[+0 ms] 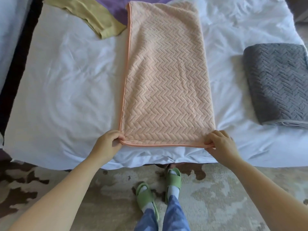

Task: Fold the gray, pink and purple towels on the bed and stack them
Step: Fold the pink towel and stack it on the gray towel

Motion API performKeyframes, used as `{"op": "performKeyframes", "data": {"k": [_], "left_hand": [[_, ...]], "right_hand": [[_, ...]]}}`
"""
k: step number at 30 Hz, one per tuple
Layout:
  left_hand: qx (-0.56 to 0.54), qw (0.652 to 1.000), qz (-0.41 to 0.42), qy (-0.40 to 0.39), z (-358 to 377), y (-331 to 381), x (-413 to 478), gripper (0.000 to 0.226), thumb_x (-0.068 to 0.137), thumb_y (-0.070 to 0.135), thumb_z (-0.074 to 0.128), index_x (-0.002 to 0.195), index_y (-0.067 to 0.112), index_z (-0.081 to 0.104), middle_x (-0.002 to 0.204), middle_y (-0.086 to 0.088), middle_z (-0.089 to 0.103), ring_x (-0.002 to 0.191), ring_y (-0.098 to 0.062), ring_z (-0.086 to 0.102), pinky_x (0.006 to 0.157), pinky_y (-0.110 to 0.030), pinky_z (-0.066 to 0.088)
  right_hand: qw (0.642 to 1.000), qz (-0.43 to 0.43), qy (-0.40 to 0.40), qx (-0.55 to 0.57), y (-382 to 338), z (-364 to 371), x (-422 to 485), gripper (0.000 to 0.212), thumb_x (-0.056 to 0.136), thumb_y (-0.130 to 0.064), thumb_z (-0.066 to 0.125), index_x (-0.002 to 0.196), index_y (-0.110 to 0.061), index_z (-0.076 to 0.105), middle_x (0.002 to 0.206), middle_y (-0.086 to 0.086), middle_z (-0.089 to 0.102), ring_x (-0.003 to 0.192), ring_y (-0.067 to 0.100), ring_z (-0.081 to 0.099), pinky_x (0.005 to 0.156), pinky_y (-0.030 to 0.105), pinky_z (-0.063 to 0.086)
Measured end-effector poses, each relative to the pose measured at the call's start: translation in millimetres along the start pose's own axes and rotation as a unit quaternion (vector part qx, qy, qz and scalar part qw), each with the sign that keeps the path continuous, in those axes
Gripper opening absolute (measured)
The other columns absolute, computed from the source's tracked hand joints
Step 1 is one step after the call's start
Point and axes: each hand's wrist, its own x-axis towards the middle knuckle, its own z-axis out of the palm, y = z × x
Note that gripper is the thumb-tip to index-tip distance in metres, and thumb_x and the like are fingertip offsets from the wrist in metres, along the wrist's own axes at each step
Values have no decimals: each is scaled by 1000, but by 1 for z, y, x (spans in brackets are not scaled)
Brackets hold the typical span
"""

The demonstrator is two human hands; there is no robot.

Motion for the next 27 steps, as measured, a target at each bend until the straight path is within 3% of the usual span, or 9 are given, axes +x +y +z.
{"op": "performKeyframes", "data": {"k": [3,6,8,9,11,13,20,25,27], "left_hand": [[161,986,8,-37,-18,16,6,21,70,26,59,86,33,72,103,19,59,108,-19,51,94,-28,33],[202,968,54,139,-16,52,29,21,68,34,59,85,30,69,101,9,61,100,-25,55,87,-38,35],[213,946,124,210,6,81,55,29,78,31,58,104,24,68,115,-2,63,107,-30,57,90,-40,39],[226,945,131,199,21,89,68,38,85,33,53,119,23,63,130,-6,58,119,-32,52,98,-43,36],[273,949,90,127,51,85,86,54,95,44,37,146,28,36,157,-4,26,144,-29,24,115,-47,19],[341,936,42,74,72,55,86,59,97,52,18,152,33,7,161,3,-2,149,-25,0,119,-47,4],[358,929,18,93,54,13,44,61,97,52,12,149,24,29,159,-2,19,147,-23,12,116,-48,6],[286,940,66,174,40,92,139,56,95,46,30,146,25,36,157,-2,25,146,-26,20,118,-48,11],[295,945,35,138,48,101,177,59,95,51,18,150,30,20,160,2,11,148,-21,6,120,-46,4]], "right_hand": [[999,-25,-1,-44,-4,-19,5,27,76,-44,66,98,-28,64,100,-7,57,106,20,47,87,33,31],[985,3,155,76,-36,-31,34,47,85,-57,42,117,-25,56,107,-3,58,109,20,45,92,38,33],[979,7,174,106,-64,-24,68,55,95,-53,31,140,-24,39,143,0,44,136,21,30,113,39,21],[985,5,148,89,-74,-16,83,58,98,-52,25,149,-24,24,156,-5,23,146,18,11,118,36,8],[997,2,77,21,-76,8,100,64,97,-56,11,152,-28,-6,158,-12,-13,145,11,-19,118,32,-10],[998,20,47,-37,-57,31,97,67,94,-63,2,149,-29,-17,156,-12,-22,143,9,-24,118,32,-13],[992,104,73,-26,-17,16,76,70,89,-64,-6,148,-28,-15,159,-9,-12,144,9,-20,116,32,-18],[995,-2,104,6,-45,-19,161,63,96,-58,3,151,-27,-6,156,-13,-14,143,8,-22,117,32,-14],[997,-16,76,16,-46,-16,190,65,94,-61,0,149,-29,-12,156,-13,-18,142,7,-25,117,32,-14]]}}
